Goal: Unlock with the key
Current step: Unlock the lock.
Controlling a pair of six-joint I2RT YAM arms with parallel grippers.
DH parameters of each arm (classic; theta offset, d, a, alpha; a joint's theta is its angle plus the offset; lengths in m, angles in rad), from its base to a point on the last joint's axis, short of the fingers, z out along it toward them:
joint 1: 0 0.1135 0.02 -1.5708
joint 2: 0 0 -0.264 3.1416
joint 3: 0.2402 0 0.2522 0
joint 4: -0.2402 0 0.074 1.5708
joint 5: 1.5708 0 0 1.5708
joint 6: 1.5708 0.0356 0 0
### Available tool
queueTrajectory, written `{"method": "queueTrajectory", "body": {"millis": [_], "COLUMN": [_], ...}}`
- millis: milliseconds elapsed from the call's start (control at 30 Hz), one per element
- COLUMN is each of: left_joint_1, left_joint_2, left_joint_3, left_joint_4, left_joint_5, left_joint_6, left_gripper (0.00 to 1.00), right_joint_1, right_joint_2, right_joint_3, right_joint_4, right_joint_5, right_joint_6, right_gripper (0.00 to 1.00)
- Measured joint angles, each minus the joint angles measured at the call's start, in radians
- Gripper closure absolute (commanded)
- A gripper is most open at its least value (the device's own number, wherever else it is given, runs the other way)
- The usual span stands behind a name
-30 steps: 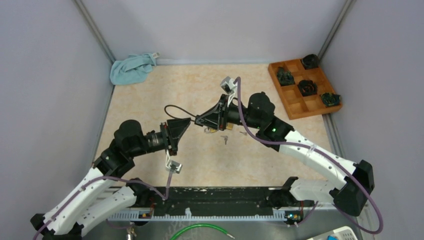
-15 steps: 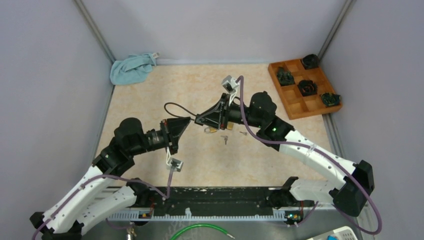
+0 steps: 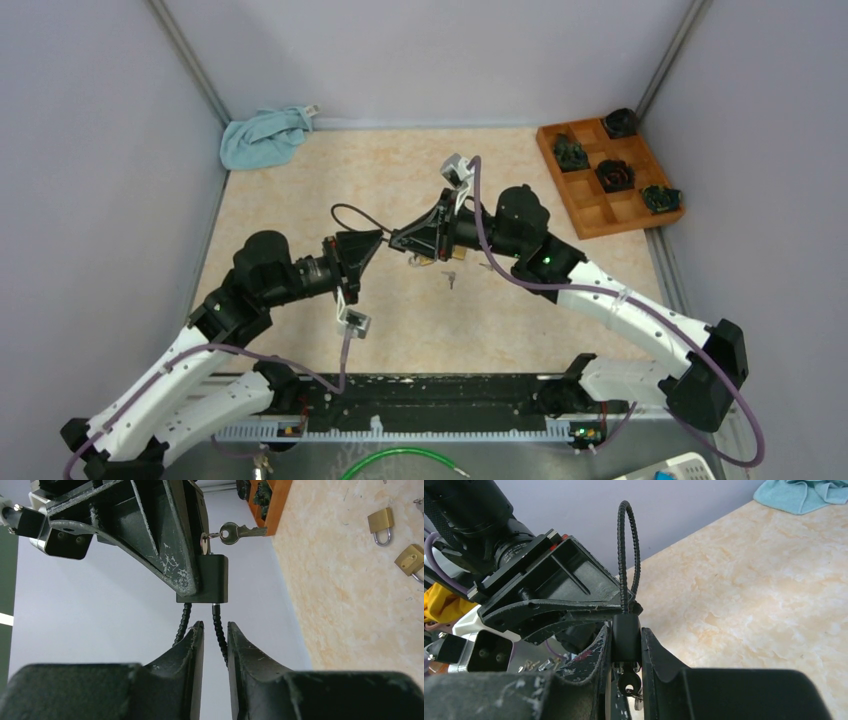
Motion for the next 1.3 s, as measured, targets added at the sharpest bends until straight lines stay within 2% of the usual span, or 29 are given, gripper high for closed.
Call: {"method": "queueTrajectory", "body": {"millis": [67, 133, 167, 1033, 1300], "left_joint_1": [-0.004, -0.004, -0.004, 0.002, -0.002], "left_joint_2": [0.0, 0.003, 0.005, -0.026, -0.04], "left_joint_3": [0.0, 0.0, 0.0, -0.007, -0.013], "left_joint_4": [-0.001, -0.004, -0.006, -0.098, -0.08], "left_joint_5": [-0.005, -0.009, -0.013, -0.042, -0.042], "left_joint_6": [-0.005, -0.011, -0.012, 0.013, 0.012], "left_gripper": [0.82, 0.96, 1.0, 1.0, 1.0], "right_joint_1": [0.002, 0.005, 0.006, 0.093, 0.039], "right_joint_2": [0.0, 0.0, 0.0, 0.071, 0.017], "right_joint_3": [0.0, 0.0, 0.0, 0.049, -0.009], "right_joint_4": [-0.006, -0.008, -0.008, -0.14, -0.145], "right_joint_5": [0.002, 0.006, 0.01, 0.125, 0.077], "right_joint_6": [-0.002, -0.007, -0.011, -0.146, -0.16], "right_gripper": [1.0, 1.0, 1.0, 1.0, 1.0]}}
